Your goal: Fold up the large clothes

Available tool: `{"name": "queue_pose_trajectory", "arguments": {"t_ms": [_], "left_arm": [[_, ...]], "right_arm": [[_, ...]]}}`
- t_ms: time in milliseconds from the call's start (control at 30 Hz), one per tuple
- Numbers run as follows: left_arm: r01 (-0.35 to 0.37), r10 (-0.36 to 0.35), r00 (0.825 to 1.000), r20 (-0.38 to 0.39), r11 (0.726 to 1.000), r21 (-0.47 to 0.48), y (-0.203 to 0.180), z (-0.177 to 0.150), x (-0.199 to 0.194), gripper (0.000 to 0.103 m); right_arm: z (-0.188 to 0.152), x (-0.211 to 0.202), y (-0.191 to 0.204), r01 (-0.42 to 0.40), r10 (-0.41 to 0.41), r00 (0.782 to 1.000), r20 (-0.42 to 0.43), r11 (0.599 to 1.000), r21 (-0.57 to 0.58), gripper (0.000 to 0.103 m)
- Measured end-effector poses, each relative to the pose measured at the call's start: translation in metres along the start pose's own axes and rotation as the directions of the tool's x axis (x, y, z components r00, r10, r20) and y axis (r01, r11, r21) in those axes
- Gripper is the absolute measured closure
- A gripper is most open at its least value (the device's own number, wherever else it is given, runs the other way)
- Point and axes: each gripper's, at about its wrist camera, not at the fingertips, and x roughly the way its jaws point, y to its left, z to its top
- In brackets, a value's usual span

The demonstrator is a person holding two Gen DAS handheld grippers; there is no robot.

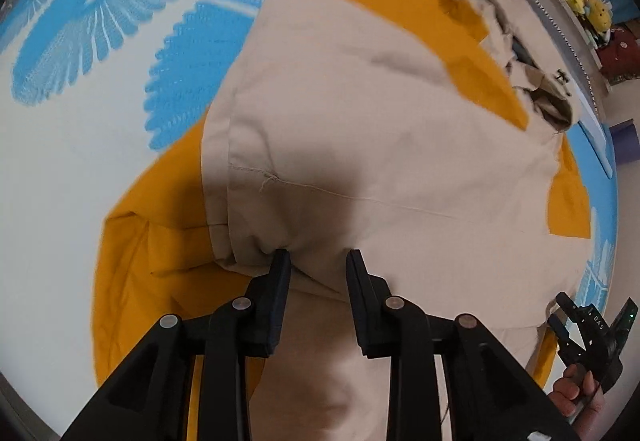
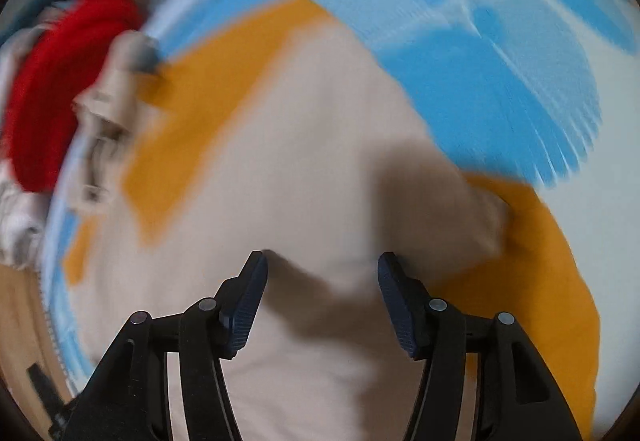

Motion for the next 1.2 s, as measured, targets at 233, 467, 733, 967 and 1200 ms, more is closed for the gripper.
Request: {"name": "queue_pose_trajectory", "arguments": {"t_ms": [233, 467, 733, 967, 1200], "left_arm": [[-0.056, 0.055, 0.997, 0.049, 0.998, 0.031, -0.003, 0.004, 0.005, 0.072], [-0.089, 0.074, 0.98, 0.184, 0.993, 0.075, -0.02, 0.0, -0.032, 0.073], [-0.141, 0.052, 0.911, 0.409, 0.972, 0.19, -0.06, -0.015, -0.073, 0.073], [-0.175, 0.027, 0.866, 0.5, 0.952, 0.252, -0.072, -0.033, -0.104, 0.069], [-0.19, 0.033, 0.879, 0.475, 0.939, 0.287, -0.113, 0.031, -0.083, 0.07]], "right_arm": [[0.005, -0.021, 0.011, -0.001, 0.005, 0.998, 0.07, 0.998, -0.063, 0.045], [0.007, -0.051, 0.018, 0.03, -0.019, 0.994, 0.112, 0.994, -0.1, 0.047], [-0.014, -0.16, 0.089, 0.159, 0.049, 0.894, 0.444, 0.894, -0.419, 0.047], [-0.024, -0.18, 0.099, 0.177, 0.08, 0.889, 0.452, 0.849, -0.498, 0.047], [-0.011, -0.171, 0.087, 0.164, 0.065, 0.914, 0.4, 0.844, -0.51, 0.051]]}}
